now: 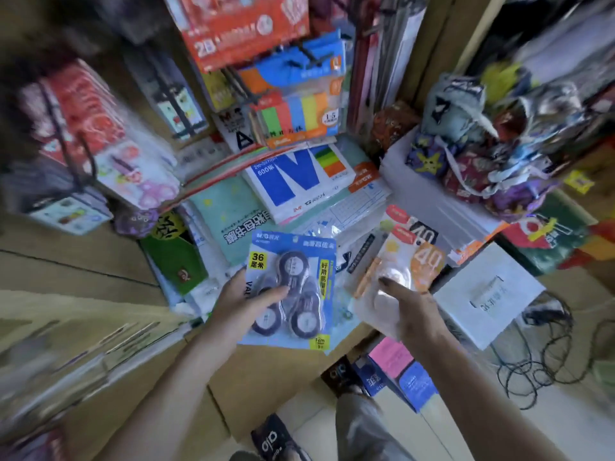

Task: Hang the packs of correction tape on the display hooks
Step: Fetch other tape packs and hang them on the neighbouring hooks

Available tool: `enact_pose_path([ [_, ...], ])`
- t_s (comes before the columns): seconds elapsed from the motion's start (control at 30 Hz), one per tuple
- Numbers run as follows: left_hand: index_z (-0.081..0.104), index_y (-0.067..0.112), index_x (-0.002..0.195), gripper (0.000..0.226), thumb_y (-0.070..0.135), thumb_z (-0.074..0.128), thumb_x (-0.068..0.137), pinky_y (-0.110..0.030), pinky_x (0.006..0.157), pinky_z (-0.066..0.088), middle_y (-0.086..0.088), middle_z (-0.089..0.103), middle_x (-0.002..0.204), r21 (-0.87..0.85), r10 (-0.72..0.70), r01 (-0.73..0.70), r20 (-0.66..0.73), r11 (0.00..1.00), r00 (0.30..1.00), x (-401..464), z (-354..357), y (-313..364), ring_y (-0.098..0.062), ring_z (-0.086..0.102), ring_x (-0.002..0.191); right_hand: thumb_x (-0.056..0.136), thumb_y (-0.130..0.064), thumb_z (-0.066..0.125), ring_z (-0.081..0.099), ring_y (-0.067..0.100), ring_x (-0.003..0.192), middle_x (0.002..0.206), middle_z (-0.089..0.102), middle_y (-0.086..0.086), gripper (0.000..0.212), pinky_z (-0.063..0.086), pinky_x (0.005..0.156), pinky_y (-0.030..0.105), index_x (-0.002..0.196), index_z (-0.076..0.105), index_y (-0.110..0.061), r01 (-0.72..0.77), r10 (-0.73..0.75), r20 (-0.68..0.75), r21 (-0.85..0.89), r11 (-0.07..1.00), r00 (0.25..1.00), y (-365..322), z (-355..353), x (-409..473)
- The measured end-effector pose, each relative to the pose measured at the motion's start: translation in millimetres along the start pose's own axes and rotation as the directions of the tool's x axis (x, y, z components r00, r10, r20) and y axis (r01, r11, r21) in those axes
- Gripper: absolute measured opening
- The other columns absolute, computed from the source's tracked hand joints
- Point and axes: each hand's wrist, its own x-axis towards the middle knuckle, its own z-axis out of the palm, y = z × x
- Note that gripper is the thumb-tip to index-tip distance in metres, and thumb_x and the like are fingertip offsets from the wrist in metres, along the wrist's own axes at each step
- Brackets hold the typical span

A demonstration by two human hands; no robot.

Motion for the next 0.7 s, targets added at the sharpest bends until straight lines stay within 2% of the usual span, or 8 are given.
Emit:
enact_pose_path([
  [0.1, 0.067, 0.031, 0.125, 0.046, 0.027, 0.086, 0.083, -0.039, 0.1, 0.053, 0.013, 0.076, 0.122, -0.056, 0.142, -0.148, -0.086, 0.987, 0.986, -37, -23, 70, -0.009, 0.07, 0.116, 0.104, -0.015, 0.054, 0.076, 0.008, 0.082, 0.085, 0.077, -0.003, 0.017, 0.061, 0.071, 0.021, 0.097, 0.069, -0.013, -0.015, -0.013, 0.252, 0.112, 0.994, 0.968, -53, 30, -69],
  [0.2, 0.064, 0.038, 0.109, 0.034, 0.011, 0.077, 0.091, -0.014, 0.08, 0.054, 0.035, 0.074, 0.094, -0.057, 0.301, -0.321, -0.224, 0.946, 0.927, -75, -47, 130, 0.018, 0.068, 0.088, 0.079, -0.032, 0.079, 0.059, 0.008, 0.115, 0.098, 0.068, -0.013, 0.015, 0.043, 0.106, 0.026, 0.092, 0.075, -0.025, 0.08, -0.134, 0.414, 0.144, 0.986, 0.901, -107, 63, -130],
  [0.3, 0.068, 0.034, 0.102, 0.029, 0.01, 0.078, 0.089, -0.022, 0.08, 0.052, 0.033, 0.075, 0.086, -0.027, 0.399, -0.436, -0.357, 0.899, 0.845, -114, -73, 174, 0.017, 0.068, 0.081, 0.064, -0.024, 0.084, 0.074, 0.009, 0.079, 0.082, 0.073, -0.006, 0.015, 0.059, 0.071, 0.021, 0.077, 0.079, -0.021, 0.101, -0.232, 0.539, 0.262, 0.96, 0.81, -150, 88, -175],
  [0.37, 0.07, 0.031, 0.107, 0.028, 0.012, 0.08, 0.089, -0.022, 0.086, 0.053, 0.026, 0.078, 0.094, 0.01, 0.468, -0.507, -0.4, 0.862, 0.788, -137, -89, 198, 0.01, 0.071, 0.09, 0.055, -0.015, 0.093, 0.075, 0.008, 0.079, 0.083, 0.076, -0.006, 0.037, 0.061, 0.067, 0.025, 0.089, 0.078, -0.019, 0.144, -0.287, 0.65, 0.266, 0.953, 0.704, -176, 106, -209],
  [0.47, 0.068, 0.026, 0.107, 0.027, 0.005, 0.076, 0.091, -0.009, 0.078, 0.052, 0.019, 0.079, 0.093, 0.057, 0.573, -0.609, -0.42, 0.791, 0.704, -175, -104, 234, 0.007, 0.071, 0.086, 0.067, 0.006, 0.072, 0.071, 0.006, 0.056, 0.065, 0.072, -0.005, 0.026, 0.057, 0.052, 0.02, 0.076, 0.077, -0.018, 0.284, -0.41, 0.726, 0.298, 0.911, 0.553, -204, 136, -256],
  [0.53, 0.068, 0.022, 0.112, 0.03, 0.0, 0.073, 0.092, -0.013, 0.081, 0.055, 0.01, 0.08, 0.099, 0.103, 0.645, -0.673, -0.423, 0.732, 0.637, -201, -112, 257, 0.0, 0.073, 0.09, 0.064, 0.01, 0.07, 0.07, 0.007, 0.054, 0.064, 0.072, -0.004, 0.031, 0.056, 0.051, 0.019, 0.073, 0.08, -0.018, 0.358, -0.441, 0.775, 0.295, 0.886, 0.453, -220, 154, -288],
  [0.63, 0.067, 0.023, 0.116, 0.035, -0.001, 0.073, 0.091, -0.022, 0.089, 0.057, 0.012, 0.079, 0.109, 0.173, 0.734, -0.761, -0.461, 0.626, 0.499, -236, -127, 283, -0.004, 0.073, 0.1, 0.064, 0.003, 0.068, 0.074, 0.011, 0.06, 0.072, 0.076, -0.001, 0.044, 0.059, 0.054, 0.022, 0.105, 0.07, -0.011, 0.396, -0.484, 0.806, 0.344, 0.851, 0.341, -241, 171, -330],
  [0.7, 0.066, 0.027, 0.116, 0.038, 0.0, 0.073, 0.09, -0.021, 0.089, 0.058, 0.017, 0.079, 0.11, 0.214, 0.775, -0.8, -0.478, 0.56, 0.414, -257, -136, 297, -0.003, 0.073, 0.103, 0.048, 0.001, 0.089, 0.076, 0.013, 0.063, 0.075, 0.078, 0.001, 0.056, 0.06, 0.056, 0.024, 0.101, 0.075, -0.011, 0.451, -0.514, 0.819, 0.37, 0.812, 0.254, -253, 179, -352],
])
